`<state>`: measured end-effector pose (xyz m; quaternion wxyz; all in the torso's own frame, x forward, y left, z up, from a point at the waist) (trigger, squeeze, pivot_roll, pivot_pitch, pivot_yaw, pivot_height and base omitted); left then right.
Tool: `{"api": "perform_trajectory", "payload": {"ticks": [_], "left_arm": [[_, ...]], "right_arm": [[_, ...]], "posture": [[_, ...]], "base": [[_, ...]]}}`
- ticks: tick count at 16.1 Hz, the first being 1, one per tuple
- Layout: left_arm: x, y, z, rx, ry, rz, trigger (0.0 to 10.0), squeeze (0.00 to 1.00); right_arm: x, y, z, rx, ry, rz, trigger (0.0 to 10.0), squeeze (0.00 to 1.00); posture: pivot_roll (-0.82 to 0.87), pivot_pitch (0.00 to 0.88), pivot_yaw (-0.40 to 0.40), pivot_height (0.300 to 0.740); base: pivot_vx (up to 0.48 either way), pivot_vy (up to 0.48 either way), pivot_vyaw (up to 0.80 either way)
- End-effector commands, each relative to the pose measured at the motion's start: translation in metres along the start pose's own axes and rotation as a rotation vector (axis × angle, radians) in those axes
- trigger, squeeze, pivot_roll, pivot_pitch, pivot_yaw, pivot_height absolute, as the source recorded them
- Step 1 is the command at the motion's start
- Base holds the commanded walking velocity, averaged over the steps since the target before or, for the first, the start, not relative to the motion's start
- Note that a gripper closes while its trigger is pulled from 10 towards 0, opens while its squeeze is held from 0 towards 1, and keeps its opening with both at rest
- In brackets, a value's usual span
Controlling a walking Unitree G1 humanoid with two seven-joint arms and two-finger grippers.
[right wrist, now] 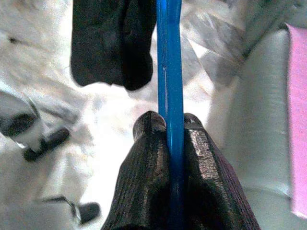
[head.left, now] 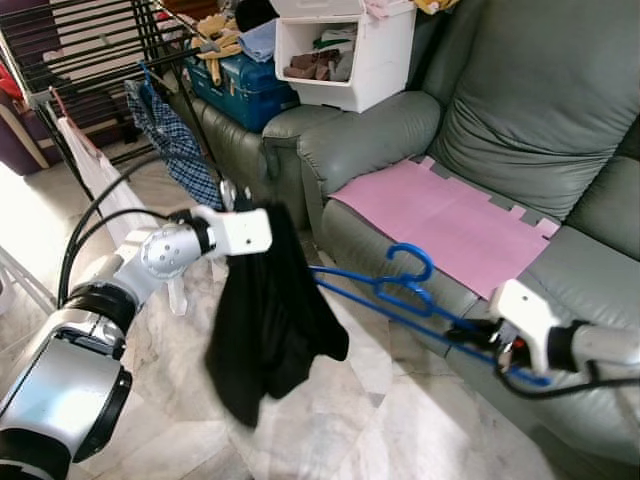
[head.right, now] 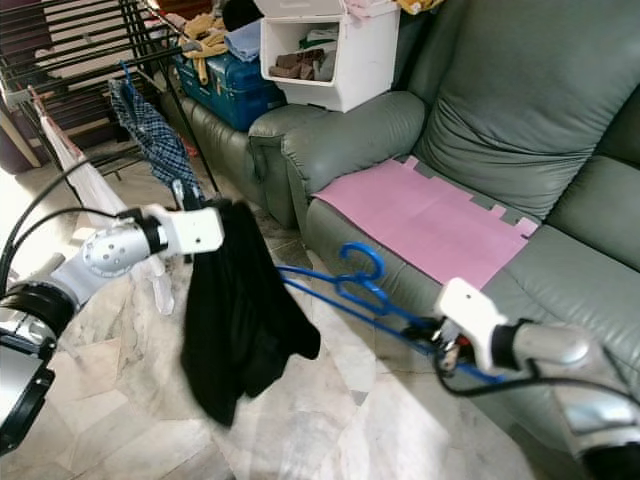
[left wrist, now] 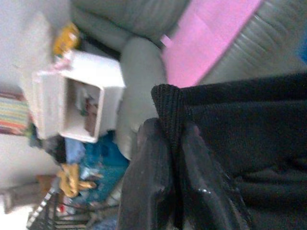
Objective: Hang hanger
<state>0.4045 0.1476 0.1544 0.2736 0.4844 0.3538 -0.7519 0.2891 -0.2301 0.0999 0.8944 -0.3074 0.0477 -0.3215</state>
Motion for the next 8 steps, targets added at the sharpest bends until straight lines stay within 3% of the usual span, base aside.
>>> {"api": "perform_trajectory", "payload": {"ticks": [1, 5, 8], "left_arm": [[0.002, -0.003, -0.006, -0.025, 0.001, -0.027, 10.0, 0.00], [0.008, -0.003, -0.009, -0.038, 0.003, -0.057, 10.0, 0.00], [0.011, -0.002, -0.007, -0.033, -0.003, -0.070, 10.0, 0.00]], "right_arm": [[0.004, -0.006, 0.010, 0.012, -0.035, 0.015, 10.0, 0.00], [0.007, -0.019, 0.010, -0.022, -0.044, 0.065, 10.0, 0.00], [0.001, -0.019, 0.009, -0.034, -0.035, 0.113, 10.0, 0.00]], "posture": [[-0.19, 0.000, 0.065, 0.740], [-0.18, 0.000, 0.066, 0.740], [-0.18, 0.000, 0.068, 0.740]], "base": [[0.000, 0.000, 0.00], [0.000, 0.000, 0.00], [0.000, 0.000, 0.00]]}}
Point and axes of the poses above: a point about 5 cm out from each wrist's last joint towards the gripper, its own y axis pointing out of the wrist towards the gripper, its own z axis along the axis of the wrist's last joint, x = y × z, the point moved 4 cm from there along y, pointing out of the wrist towards the gripper, and after that the axes turned 7 degrees about y, right-handed, at the moved point
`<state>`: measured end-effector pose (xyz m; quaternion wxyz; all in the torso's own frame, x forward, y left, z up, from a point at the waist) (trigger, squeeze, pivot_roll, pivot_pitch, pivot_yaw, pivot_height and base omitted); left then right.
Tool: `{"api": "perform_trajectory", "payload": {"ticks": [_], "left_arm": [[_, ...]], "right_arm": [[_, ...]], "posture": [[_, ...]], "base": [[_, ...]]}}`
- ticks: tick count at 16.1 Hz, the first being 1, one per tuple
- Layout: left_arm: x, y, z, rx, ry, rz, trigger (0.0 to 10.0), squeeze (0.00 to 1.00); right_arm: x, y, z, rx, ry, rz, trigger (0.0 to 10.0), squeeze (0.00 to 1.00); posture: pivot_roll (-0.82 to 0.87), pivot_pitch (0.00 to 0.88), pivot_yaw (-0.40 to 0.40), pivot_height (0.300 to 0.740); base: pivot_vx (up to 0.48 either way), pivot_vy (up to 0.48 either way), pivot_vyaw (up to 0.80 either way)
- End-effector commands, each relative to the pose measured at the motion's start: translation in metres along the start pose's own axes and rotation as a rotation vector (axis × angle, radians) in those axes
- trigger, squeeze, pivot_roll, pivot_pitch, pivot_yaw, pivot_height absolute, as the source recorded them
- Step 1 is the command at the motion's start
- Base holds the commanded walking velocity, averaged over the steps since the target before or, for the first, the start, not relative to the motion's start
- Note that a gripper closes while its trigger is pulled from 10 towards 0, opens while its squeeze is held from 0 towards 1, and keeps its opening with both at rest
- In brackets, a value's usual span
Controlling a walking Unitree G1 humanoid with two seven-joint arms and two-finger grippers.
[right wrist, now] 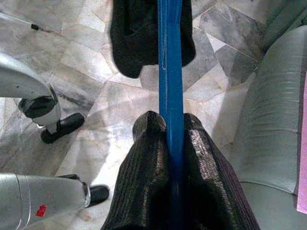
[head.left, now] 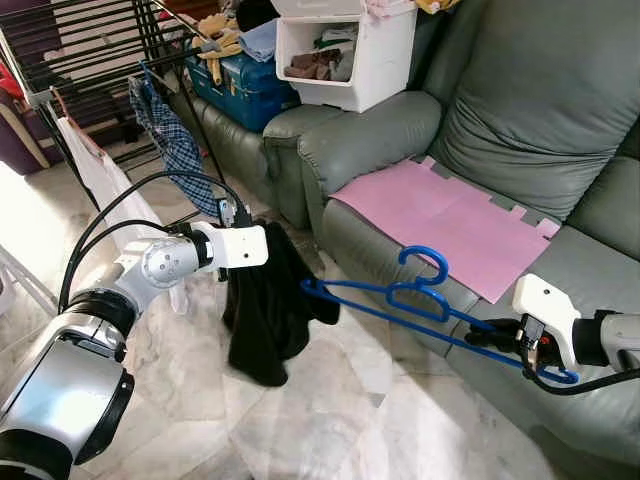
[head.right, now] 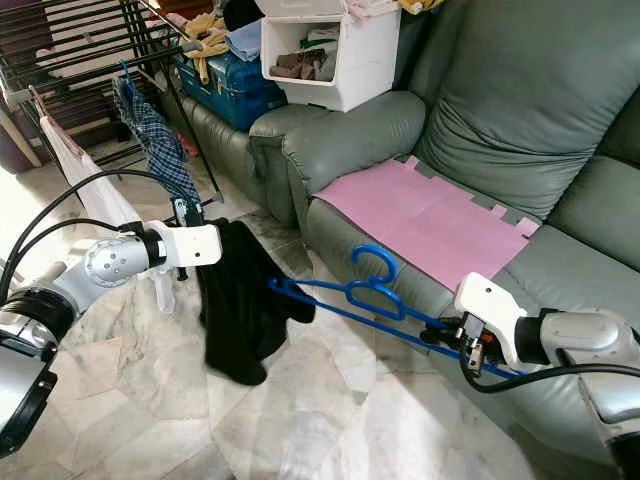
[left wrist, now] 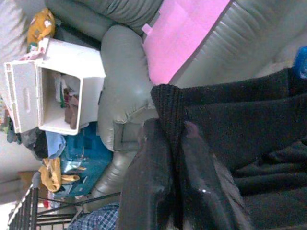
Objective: Hang hanger
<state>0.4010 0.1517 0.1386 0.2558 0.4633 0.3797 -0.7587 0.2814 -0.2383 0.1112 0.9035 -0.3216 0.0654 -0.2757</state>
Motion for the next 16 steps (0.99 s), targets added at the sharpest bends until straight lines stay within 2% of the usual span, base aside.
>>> {"api": "perform_trajectory", "payload": {"ticks": [1, 4, 7, 10, 12, 14, 15, 16], "left_arm": [[-0.004, -0.001, -0.001, -0.004, 0.010, 0.000, 10.0, 0.00], [-0.005, 0.000, 0.003, 0.019, 0.006, -0.003, 10.0, 0.00], [-0.007, 0.001, 0.012, 0.071, 0.008, 0.001, 10.0, 0.00], [-0.015, 0.004, 0.024, 0.133, 0.020, 0.041, 10.0, 0.00], [-0.020, 0.007, 0.034, 0.176, 0.020, 0.057, 10.0, 0.00], [-0.025, 0.009, 0.043, 0.218, 0.025, 0.078, 10.0, 0.00], [-0.031, 0.009, 0.048, 0.243, 0.021, 0.101, 10.0, 0.00], [-0.050, 0.006, 0.056, 0.294, -0.038, 0.186, 10.0, 0.00]], "right_arm": [[0.000, -0.003, 0.006, -0.003, -0.032, 0.017, 10.0, 0.00], [0.006, 0.001, 0.003, 0.006, -0.030, -0.029, 10.0, 0.00], [0.004, 0.012, 0.000, 0.018, -0.007, -0.024, 10.0, 0.00], [0.002, 0.026, -0.008, 0.034, 0.054, -0.017, 10.0, 0.00], [0.003, 0.032, -0.020, 0.001, 0.089, -0.034, 10.0, 0.00], [0.007, 0.039, -0.029, -0.006, 0.178, -0.077, 10.0, 0.00], [0.009, 0.044, -0.033, 0.009, 0.260, -0.102, 10.0, 0.00], [0.021, 0.049, -0.039, 0.074, 0.500, -0.208, 10.0, 0.00]], "posture": [[-0.18, 0.000, 0.068, 0.740], [-0.18, 0.000, 0.069, 0.740], [-0.18, 0.000, 0.065, 0.740], [-0.17, 0.000, 0.060, 0.740], [-0.17, 0.000, 0.057, 0.740], [-0.17, 0.000, 0.053, 0.740], [-0.17, 0.000, 0.053, 0.740], [-0.17, 0.000, 0.052, 0.740]], "base": [[0.000, 0.000, 0.00], [0.000, 0.000, 0.00], [0.000, 0.000, 0.00], [0.000, 0.000, 0.00], [0.000, 0.000, 0.00], [0.000, 0.000, 0.00], [0.000, 0.000, 0.00], [0.000, 0.000, 0.00]]}}
Point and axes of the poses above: a point about 5 cm out from each wrist's last joint towards the gripper, its own y axis pointing out of the wrist towards the gripper, its own z axis along the axis of the wrist's last joint, x = y × z, the point moved 4 cm from there along y, pointing out of the wrist towards the gripper, and after that the axes turned 7 degrees about y, right-handed, at the moved point
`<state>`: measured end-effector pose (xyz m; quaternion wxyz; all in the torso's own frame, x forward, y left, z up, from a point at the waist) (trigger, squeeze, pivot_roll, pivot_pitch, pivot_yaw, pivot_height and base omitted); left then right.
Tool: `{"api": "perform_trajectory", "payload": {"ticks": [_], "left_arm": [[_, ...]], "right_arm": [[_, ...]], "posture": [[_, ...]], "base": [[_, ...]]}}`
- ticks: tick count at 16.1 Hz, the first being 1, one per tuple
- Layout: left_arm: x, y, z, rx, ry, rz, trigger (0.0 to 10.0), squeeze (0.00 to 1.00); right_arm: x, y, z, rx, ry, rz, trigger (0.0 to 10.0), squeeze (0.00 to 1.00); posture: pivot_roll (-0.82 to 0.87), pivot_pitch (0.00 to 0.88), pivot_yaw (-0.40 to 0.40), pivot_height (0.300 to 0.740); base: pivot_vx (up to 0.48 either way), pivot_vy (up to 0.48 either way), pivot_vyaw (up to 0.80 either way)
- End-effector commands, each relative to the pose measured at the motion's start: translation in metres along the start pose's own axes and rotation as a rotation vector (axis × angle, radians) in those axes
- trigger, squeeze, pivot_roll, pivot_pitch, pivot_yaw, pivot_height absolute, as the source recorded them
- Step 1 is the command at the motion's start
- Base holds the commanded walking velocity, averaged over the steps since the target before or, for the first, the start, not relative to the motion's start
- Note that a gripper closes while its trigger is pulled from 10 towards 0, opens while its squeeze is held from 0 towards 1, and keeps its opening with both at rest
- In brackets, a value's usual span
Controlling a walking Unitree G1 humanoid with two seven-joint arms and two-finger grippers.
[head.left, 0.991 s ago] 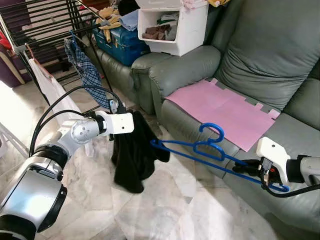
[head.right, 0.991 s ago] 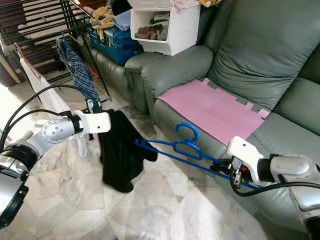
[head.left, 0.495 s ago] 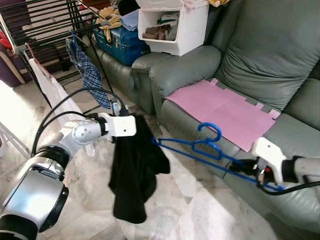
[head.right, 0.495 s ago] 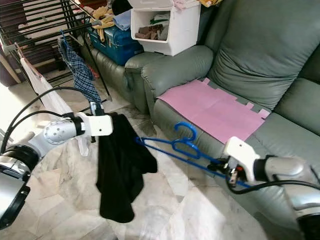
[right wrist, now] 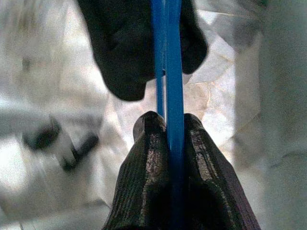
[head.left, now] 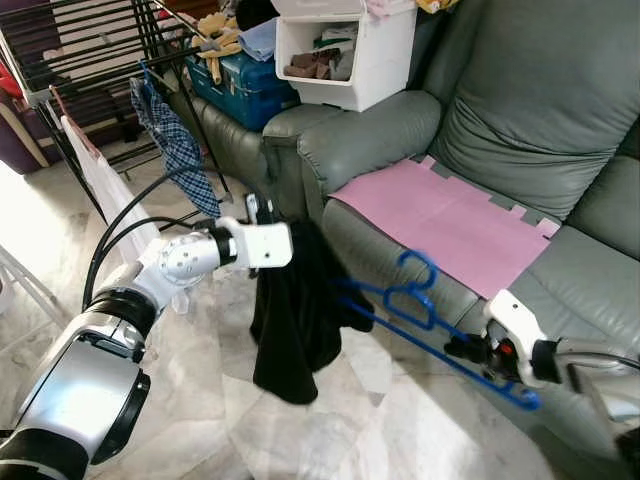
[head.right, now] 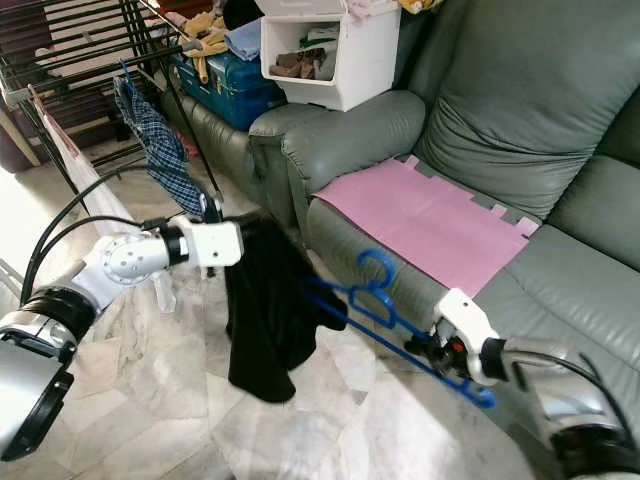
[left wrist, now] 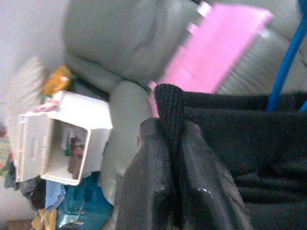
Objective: Hang hanger
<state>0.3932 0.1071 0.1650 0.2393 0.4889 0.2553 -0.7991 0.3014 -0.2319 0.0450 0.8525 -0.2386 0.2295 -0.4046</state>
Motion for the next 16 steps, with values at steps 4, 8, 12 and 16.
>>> {"api": "perform_trajectory", "payload": {"ticks": [4, 8, 12, 16], "left_arm": [[-0.053, 0.011, 0.048, 0.262, -0.171, 0.240, 10.0, 0.00], [-0.018, 0.025, 0.084, 0.424, -0.343, 0.170, 10.0, 0.00], [0.020, 0.026, 0.114, 0.525, -0.510, 0.003, 10.0, 0.00], [0.073, 0.018, 0.097, 0.412, -0.522, -0.187, 10.0, 0.00]], "right_arm": [[0.043, -0.002, 0.001, 0.161, 0.440, -0.268, 10.0, 0.00], [0.067, -0.013, 0.044, 0.385, 0.597, -0.382, 10.0, 0.00], [0.079, -0.021, 0.090, 0.628, 0.746, -0.408, 10.0, 0.00], [0.061, -0.028, 0.152, 0.903, 0.834, -0.163, 10.0, 0.00]], "posture": [[-0.17, 0.000, 0.049, 0.740], [-0.18, 0.000, 0.049, 0.740], [-0.17, 0.000, 0.042, 0.740], [-0.16, 0.000, 0.041, 0.740]], "base": [[0.000, 0.000, 0.00], [0.000, 0.000, 0.00], [0.000, 0.000, 0.00], [0.000, 0.000, 0.00]]}}
Point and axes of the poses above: a point about 5 cm out from each wrist's last joint towards the gripper, its own y axis pointing out of the wrist towards the gripper, its own z axis along the axis of the wrist's last joint, x = y × z, the point moved 4 cm from there along y, pointing out of the wrist towards the gripper, and after that the axes turned 7 degrees about y, right-handed, at the moved point
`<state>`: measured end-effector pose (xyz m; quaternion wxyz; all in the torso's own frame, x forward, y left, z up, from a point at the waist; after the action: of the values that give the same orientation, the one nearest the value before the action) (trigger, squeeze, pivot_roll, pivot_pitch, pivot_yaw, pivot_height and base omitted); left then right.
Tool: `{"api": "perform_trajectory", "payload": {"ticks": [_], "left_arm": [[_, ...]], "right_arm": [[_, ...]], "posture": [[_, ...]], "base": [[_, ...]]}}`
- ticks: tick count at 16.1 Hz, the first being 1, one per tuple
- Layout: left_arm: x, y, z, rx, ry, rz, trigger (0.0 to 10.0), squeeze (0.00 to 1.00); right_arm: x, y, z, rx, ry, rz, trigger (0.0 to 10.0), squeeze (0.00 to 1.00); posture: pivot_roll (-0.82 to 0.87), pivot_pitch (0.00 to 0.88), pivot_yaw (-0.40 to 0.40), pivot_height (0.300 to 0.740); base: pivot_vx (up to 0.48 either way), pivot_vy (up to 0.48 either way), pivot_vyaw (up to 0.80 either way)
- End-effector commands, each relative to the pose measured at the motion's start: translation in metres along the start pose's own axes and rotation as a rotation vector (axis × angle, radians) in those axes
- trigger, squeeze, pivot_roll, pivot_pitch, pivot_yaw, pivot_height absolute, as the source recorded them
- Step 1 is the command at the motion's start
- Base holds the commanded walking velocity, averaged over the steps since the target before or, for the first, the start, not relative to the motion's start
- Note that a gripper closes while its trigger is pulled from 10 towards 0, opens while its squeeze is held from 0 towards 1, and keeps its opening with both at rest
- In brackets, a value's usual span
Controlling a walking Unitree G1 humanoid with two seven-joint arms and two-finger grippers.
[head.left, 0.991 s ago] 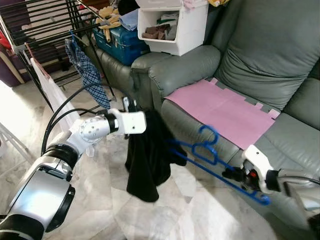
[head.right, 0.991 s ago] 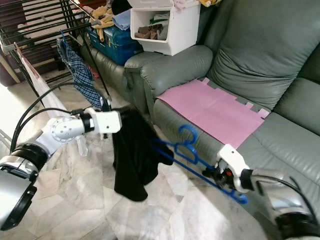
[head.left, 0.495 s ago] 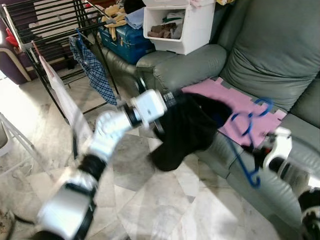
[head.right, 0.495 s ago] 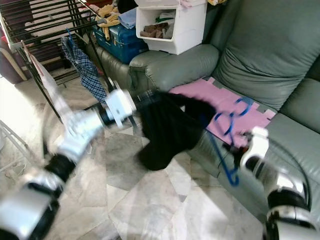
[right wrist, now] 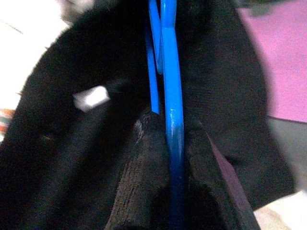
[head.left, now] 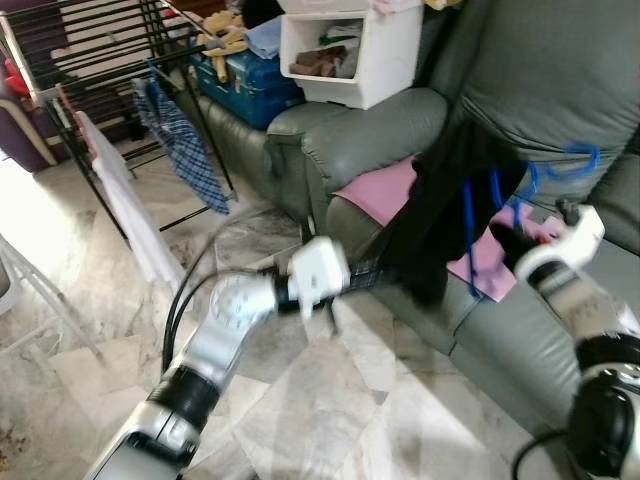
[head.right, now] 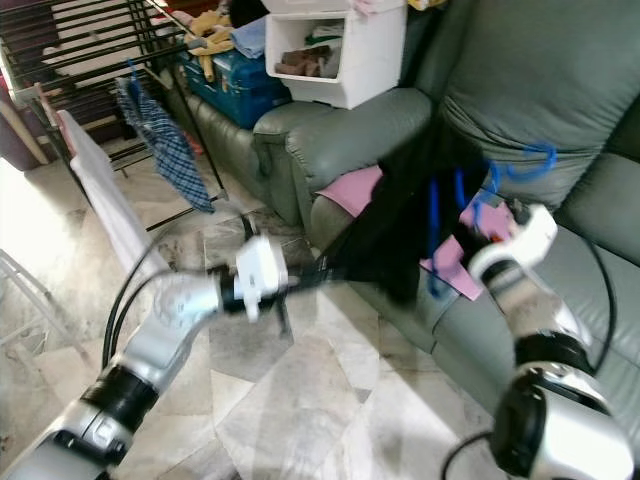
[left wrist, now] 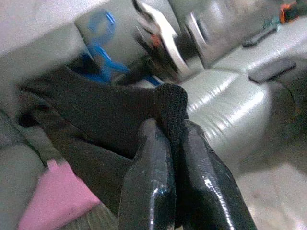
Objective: Hang hanger
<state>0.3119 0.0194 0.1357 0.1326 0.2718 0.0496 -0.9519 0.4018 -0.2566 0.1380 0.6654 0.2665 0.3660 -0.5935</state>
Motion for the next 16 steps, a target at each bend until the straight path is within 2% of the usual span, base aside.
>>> {"api": "perform_trajectory", "payload": {"ticks": [1, 2, 3, 5, 6, 7, 8, 9, 10, 11, 12, 13, 14, 15, 16], "left_arm": [[0.005, -0.004, -0.004, -0.031, 0.017, -0.044, 10.0, 0.00], [0.009, -0.007, -0.006, -0.051, 0.030, -0.051, 10.0, 0.00], [0.015, -0.009, -0.008, -0.064, 0.018, -0.058, 10.0, 0.00], [0.021, -0.013, -0.013, -0.092, 0.018, -0.076, 10.0, 0.00], [0.021, -0.013, -0.013, -0.093, 0.026, -0.064, 10.0, 0.00], [0.019, -0.012, -0.013, -0.094, 0.043, -0.046, 10.0, 0.00], [0.012, -0.009, -0.011, -0.094, 0.086, -0.002, 10.0, 0.00], [0.005, -0.008, -0.008, -0.088, 0.116, 0.040, 10.0, 0.00], [-0.004, -0.007, -0.003, -0.070, 0.134, 0.094, 10.0, 0.00], [-0.006, -0.007, 0.000, -0.057, 0.107, 0.114, 10.0, 0.00], [-0.004, -0.007, 0.001, -0.047, 0.089, 0.110, 10.0, 0.00], [0.006, -0.007, -0.001, -0.043, 0.062, 0.084, 10.0, 0.00], [0.004, -0.007, -0.006, -0.067, 0.076, 0.122, 10.0, 0.00], [-0.006, -0.009, -0.008, -0.095, 0.127, 0.186, 10.0, 0.00], [-0.012, -0.010, -0.009, -0.109, 0.165, 0.230, 10.0, 0.00]], "right_arm": [[-0.028, 0.005, 0.024, 0.088, 0.029, 0.106, 10.0, 0.00], [-0.036, 0.008, 0.028, 0.120, 0.017, 0.117, 10.0, 0.00], [-0.038, 0.010, 0.041, 0.200, -0.019, 0.065, 10.0, 0.00], [-0.041, 0.012, 0.054, 0.265, -0.034, 0.012, 10.0, 0.00], [-0.053, 0.019, 0.031, 0.120, -0.417, 0.027, 10.0, 0.00], [-0.055, 0.022, -0.015, -0.117, -0.844, 0.079, 10.0, 0.00], [-0.066, 0.022, -0.009, -0.017, -0.576, 0.120, 10.0, 0.00], [-0.055, 0.023, 0.009, 0.079, -0.537, 0.002, 10.0, 0.00], [-0.034, 0.019, 0.025, 0.162, -0.471, -0.142, 10.0, 0.00], [-0.025, 0.014, 0.035, 0.217, -0.466, -0.189, 10.0, 0.00], [-0.024, 0.011, 0.041, 0.257, -0.452, -0.191, 10.0, 0.00], [-0.030, 0.012, 0.044, 0.285, -0.275, -0.141, 10.0, 0.00], [-0.044, 0.017, 0.034, 0.234, -0.195, -0.030, 10.0, 0.00], [-0.052, 0.020, 0.016, 0.150, -0.279, 0.034, 10.0, 0.00], [-0.054, 0.022, 0.005, 0.099, -0.335, 0.053, 10.0, 0.00]], "posture": [[-0.16, 0.000, 0.041, 0.740], [-0.16, 0.000, 0.041, 0.740], [-0.16, 0.000, 0.042, 0.740], [-0.16, 0.000, 0.043, 0.740], [-0.16, 0.000, 0.045, 0.740], [-0.17, 0.000, 0.046, 0.740], [-0.16, 0.000, 0.041, 0.740], [-0.16, 0.000, 0.041, 0.740], [-0.16, 0.000, 0.041, 0.740], [-0.16, 0.000, 0.040, 0.740], [-0.16, 0.000, 0.041, 0.740], [-0.16, 0.000, 0.042, 0.740], [-0.16, 0.000, 0.044, 0.740], [-0.16, 0.000, 0.044, 0.740], [-0.16, 0.000, 0.044, 0.740]], "base": [[0.000, 0.000, 0.00], [0.000, 0.000, 0.00], [0.000, 0.000, 0.00], [0.000, 0.000, 0.00], [0.000, 0.000, 0.00], [0.000, 0.000, 0.00], [0.000, 0.000, 0.00], [0.000, 0.000, 0.00], [0.000, 0.000, 0.00], [0.000, 0.000, 0.00], [0.000, 0.000, 0.00], [0.000, 0.000, 0.00], [0.000, 0.000, 0.00], [0.000, 0.000, 0.00], [0.000, 0.000, 0.00]]}}
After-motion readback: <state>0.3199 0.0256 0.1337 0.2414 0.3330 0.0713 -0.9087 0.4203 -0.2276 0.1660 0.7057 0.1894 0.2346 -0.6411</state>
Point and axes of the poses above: a point about 5 cm out from each wrist's last joint towards the gripper, its own y axis pointing out of the wrist towards the gripper, its own z axis along the axis of the wrist's last joint, x = y × z, the point moved 4 cm from there along y, pointing out of the wrist towards the gripper, and after that the axes turned 7 degrees about y, right-handed, at the moved point
